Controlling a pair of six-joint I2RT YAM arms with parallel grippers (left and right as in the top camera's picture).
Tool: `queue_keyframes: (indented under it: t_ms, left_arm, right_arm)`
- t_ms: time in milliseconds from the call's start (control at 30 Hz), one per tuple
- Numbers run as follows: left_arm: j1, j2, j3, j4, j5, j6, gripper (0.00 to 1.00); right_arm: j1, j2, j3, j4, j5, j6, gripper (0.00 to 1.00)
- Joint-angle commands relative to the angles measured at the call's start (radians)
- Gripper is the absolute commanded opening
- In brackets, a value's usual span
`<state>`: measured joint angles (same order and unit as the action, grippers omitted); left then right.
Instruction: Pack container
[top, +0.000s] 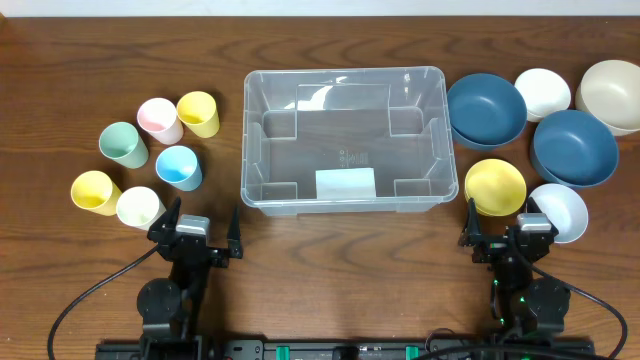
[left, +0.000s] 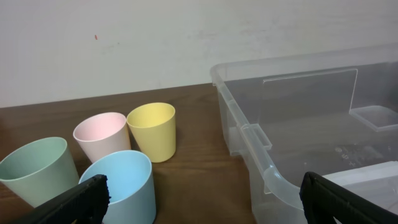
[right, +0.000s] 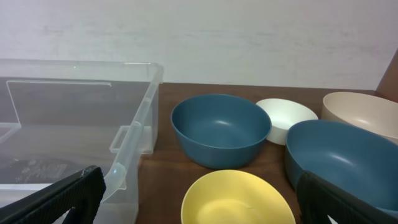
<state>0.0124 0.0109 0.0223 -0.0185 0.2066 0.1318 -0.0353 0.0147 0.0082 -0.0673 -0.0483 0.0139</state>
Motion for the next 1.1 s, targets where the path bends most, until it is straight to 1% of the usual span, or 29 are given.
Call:
queue_keyframes:
  t_ms: [0,967,1067]
  left_arm:
    - [0.006,-0.006,-0.018,-0.033,0.011,0.006,0.98]
    - [0.006,-0.006,-0.018,-0.033,0.011,0.006,0.98]
    - [0.006,-0.006,-0.018,-0.033,0.011,0.006,0.98]
  right_arm:
    - [-0.013,-0.008,-0.003,-0.004,0.007,-0.011,0.99]
    - [-0.013,-0.008,-0.003,-0.004,0.010,-0.013,0.99]
    - [-0.013,-0.008,-0.003,0.004,0.142,-0.031,0.99]
